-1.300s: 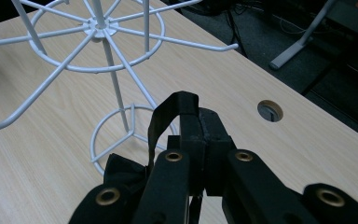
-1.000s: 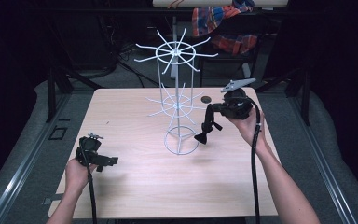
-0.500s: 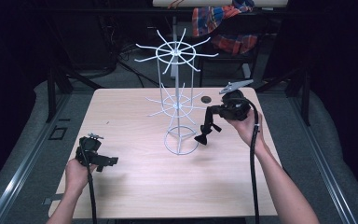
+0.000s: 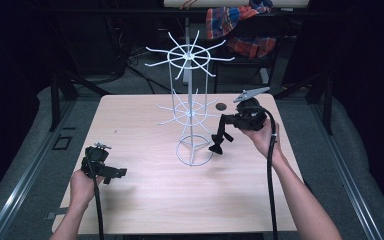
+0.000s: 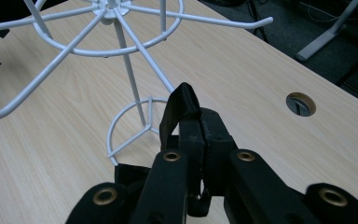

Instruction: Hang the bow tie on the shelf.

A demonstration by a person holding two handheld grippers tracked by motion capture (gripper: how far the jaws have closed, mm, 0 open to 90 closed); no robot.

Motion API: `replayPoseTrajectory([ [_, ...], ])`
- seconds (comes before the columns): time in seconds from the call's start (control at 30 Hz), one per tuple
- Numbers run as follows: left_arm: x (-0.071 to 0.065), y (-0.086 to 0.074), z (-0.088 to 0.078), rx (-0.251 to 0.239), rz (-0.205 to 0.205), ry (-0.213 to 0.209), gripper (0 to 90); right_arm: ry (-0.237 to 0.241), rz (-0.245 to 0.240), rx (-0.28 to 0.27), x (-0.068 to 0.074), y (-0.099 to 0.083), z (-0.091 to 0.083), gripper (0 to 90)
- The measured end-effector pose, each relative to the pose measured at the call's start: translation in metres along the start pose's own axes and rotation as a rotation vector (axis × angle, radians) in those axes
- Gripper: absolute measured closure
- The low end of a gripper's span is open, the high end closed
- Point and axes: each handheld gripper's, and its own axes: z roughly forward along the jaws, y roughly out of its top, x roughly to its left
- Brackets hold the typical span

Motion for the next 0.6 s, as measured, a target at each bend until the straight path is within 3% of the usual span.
replayPoseTrajectory([
  [0.33, 0.000, 0.000, 0.000, 0.000, 0.001, -0.002, 0.1, 0.027, 0.002, -0.009, 0.006, 0.001, 0.005, 88.8],
  [0.6, 0.000, 0.000, 0.000, 0.003, 0.001, -0.003, 0.1, 0.029, -0.002, 0.014, 0.008, -0.001, 0.013, 88.8],
])
